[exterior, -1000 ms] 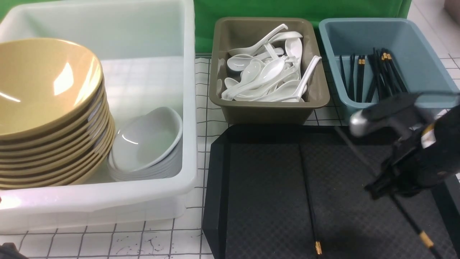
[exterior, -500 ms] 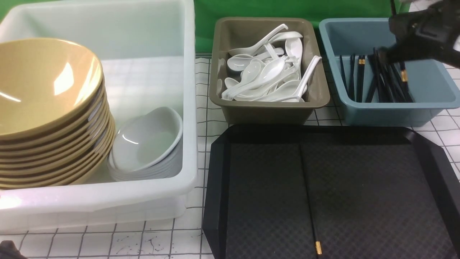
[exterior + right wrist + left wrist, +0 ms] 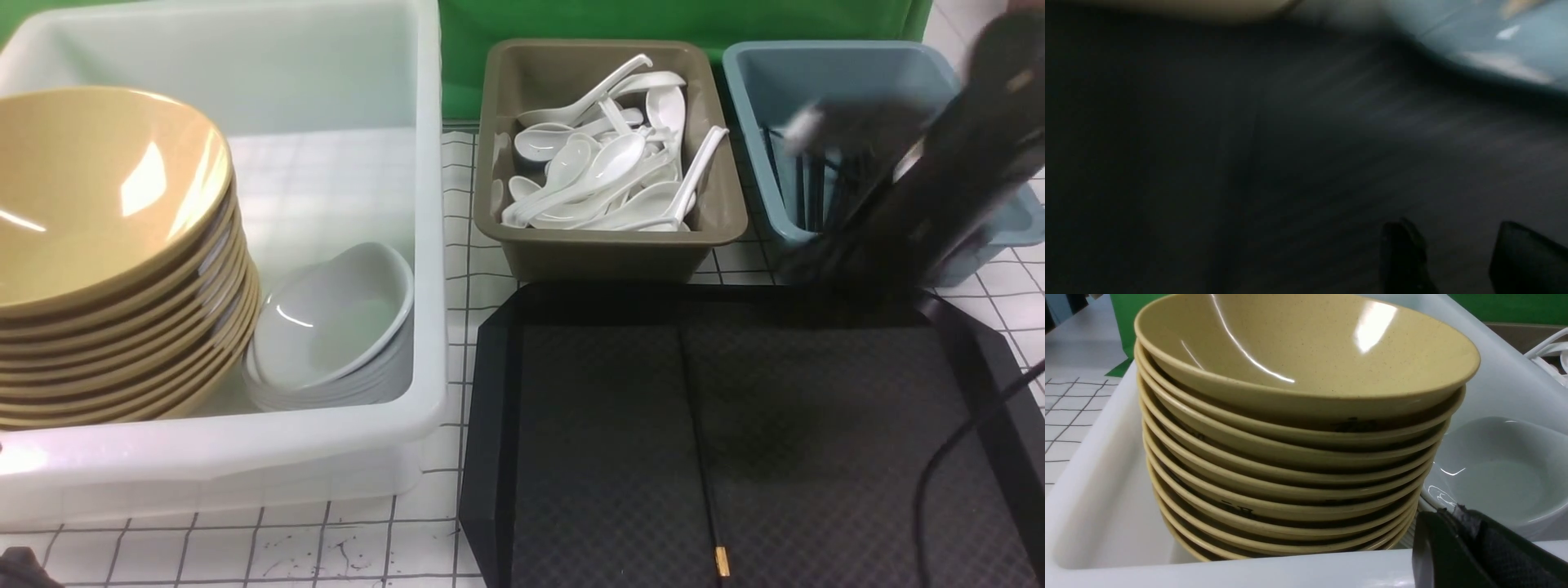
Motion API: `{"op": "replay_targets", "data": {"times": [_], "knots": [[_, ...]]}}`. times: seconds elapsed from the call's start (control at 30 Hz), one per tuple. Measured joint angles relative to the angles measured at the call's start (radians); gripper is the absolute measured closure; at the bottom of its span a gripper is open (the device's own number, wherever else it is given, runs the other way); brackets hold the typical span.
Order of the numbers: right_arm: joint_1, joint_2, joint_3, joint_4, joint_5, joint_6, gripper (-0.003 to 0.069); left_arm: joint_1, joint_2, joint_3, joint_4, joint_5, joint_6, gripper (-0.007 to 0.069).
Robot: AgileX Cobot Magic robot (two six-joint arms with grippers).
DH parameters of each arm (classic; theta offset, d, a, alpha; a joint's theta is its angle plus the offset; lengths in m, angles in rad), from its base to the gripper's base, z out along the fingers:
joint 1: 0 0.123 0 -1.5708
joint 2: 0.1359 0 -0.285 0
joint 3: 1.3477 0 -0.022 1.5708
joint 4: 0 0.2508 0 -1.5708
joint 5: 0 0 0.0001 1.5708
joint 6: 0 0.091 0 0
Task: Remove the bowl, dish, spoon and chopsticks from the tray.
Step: Use the right arm to put a chopstick into the small storage box on the right, then use the right arm to grab a chopstick, then use the right arm to put a chopstick into the small storage box on the right
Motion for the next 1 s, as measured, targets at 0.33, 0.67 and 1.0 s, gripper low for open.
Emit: {"op": "replay_targets", "data": {"times": [0.33, 0.67, 1.0], "knots": [[0.242, 0.071, 0.165, 0.037, -0.164, 0.002, 0.0314, 0.0, 0.0, 0.001, 0.0, 0.0, 0.0, 0.0638], [0.244, 0.103, 0.146, 0.012, -0.093, -0.062, 0.0583, 0.0, 0.0, 0.001, 0.0, 0.0, 0.0, 0.0638], [0.239, -0.193, 0.168, -0.17, -0.05, -0.048, 0.0588, 0.0, 0.0, 0.001, 0.0, -0.002, -0.002, 0.0638]]}}
